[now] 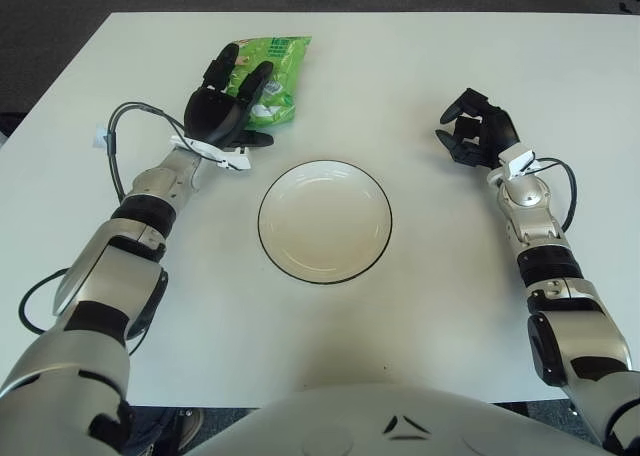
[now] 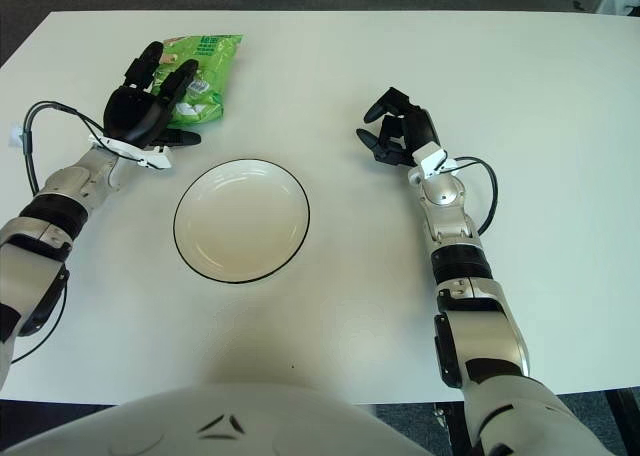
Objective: Put the snack into the plate.
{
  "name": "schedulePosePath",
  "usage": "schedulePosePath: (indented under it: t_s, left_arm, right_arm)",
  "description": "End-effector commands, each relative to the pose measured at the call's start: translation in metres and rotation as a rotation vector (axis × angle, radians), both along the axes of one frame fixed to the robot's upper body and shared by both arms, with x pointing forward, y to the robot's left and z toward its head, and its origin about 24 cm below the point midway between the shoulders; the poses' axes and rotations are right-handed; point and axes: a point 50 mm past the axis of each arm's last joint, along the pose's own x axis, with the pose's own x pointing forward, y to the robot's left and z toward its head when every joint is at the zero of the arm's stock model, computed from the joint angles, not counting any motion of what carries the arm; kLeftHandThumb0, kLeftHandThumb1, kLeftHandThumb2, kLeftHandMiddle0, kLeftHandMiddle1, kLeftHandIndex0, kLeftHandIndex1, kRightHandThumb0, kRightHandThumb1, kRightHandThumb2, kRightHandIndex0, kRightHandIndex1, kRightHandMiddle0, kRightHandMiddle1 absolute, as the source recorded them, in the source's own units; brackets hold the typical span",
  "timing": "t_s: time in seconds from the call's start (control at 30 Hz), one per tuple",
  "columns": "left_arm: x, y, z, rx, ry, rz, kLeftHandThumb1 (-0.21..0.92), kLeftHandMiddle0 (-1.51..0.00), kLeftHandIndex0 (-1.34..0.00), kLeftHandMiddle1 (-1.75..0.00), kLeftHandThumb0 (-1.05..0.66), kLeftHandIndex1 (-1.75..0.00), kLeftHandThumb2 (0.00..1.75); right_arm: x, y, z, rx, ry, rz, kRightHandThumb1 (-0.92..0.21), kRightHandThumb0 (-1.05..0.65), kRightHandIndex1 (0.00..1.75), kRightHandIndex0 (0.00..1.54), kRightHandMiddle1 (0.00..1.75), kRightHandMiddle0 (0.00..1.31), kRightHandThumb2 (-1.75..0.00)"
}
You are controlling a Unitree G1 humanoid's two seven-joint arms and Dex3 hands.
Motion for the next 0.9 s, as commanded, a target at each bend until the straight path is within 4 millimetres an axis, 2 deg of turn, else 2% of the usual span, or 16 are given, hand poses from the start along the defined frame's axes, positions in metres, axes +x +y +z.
schedulePosePath:
  t_s: [0.0,0.4,0.5,0.6,0.67,0.87]
  left_arm:
    - [0.003,0.002,0.002,0.042,-0.004,0.014,0.86,0.0,-0.12,0.0,-0.76,-0.01,0.0]
    - [0.012,-0.001,-0.002,0.118,-0.033,0.074,0.85,0.0,-0.15,0.0,-0.77,-0.02,0.0]
    - [0.013,-0.003,-0.004,0.136,-0.045,0.082,0.82,-0.03,-0.2,-0.01,-0.68,-0.05,0.0]
    - [0.013,-0.006,-0.004,0.144,-0.067,0.086,0.79,-0.12,-0.28,-0.04,-0.54,-0.08,0.0]
    - [0.014,-0.008,-0.004,0.147,-0.077,0.092,0.79,-0.26,-0.41,-0.05,-0.42,-0.11,0.0]
    - [0.015,-0.011,-0.007,0.166,-0.095,0.144,0.81,-0.5,-0.6,-0.09,-0.31,-0.15,0.01]
  right_arm:
    - [-0.026,-0.004,-0.07,-0.02,0.294,-0.023,-0.78,-0.38,1.75,0.89,1.53,0.47,-0.52]
    - [-0.025,-0.004,-0.07,-0.017,0.297,-0.021,-0.78,-0.38,1.75,0.89,1.53,0.47,-0.52]
    - [-0.026,-0.003,-0.071,-0.016,0.297,-0.02,-0.78,-0.38,1.75,0.89,1.53,0.47,-0.52]
    - [-0.026,-0.003,-0.071,-0.015,0.298,-0.02,-0.78,-0.38,1.75,0.89,1.53,0.47,-0.52]
    - [-0.026,-0.003,-0.071,-0.015,0.298,-0.019,-0.78,-0.38,1.75,0.89,1.53,0.47,-0.52]
    - [-0.026,-0.003,-0.071,-0.014,0.297,-0.018,-0.78,-0.38,1.75,0.89,1.53,0.47,-0.52]
